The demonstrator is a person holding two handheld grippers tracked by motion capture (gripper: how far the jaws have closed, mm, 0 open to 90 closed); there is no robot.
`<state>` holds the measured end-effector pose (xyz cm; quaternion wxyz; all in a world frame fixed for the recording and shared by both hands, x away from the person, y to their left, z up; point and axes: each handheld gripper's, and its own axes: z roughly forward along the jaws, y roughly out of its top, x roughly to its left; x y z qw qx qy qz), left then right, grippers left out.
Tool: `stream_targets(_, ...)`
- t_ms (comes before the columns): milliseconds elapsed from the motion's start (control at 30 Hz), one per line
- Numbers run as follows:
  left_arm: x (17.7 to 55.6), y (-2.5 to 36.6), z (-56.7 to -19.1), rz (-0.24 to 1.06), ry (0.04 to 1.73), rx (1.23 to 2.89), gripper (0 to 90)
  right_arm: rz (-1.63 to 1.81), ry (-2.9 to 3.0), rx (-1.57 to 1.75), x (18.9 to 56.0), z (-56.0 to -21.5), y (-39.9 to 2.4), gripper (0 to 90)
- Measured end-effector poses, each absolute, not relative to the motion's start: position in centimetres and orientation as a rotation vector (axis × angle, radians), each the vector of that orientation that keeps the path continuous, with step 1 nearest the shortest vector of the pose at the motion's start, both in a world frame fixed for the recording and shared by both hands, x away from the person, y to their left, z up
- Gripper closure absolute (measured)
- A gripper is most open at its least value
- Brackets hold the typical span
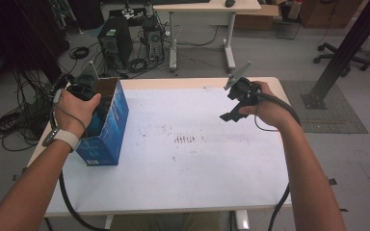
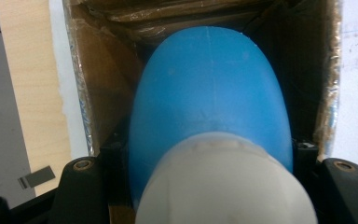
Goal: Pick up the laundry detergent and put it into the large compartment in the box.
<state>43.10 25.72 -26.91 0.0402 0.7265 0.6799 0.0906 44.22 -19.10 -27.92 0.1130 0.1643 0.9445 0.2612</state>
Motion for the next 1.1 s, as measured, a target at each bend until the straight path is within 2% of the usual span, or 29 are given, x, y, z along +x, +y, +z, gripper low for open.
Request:
stream_targets(500, 43.2, 26.1, -28.8, 0.274, 2.086, 2.245, 37.5, 0.764, 2.773, 0.495, 44.3, -28.2, -19.3, 12.0)
stream_targets(1100, 43.2, 26.3, -29.0, 0.272, 2.091, 2.241, 37.1, 0.761, 2.777, 0.487, 44.2, -28.2, -19.0, 12.0)
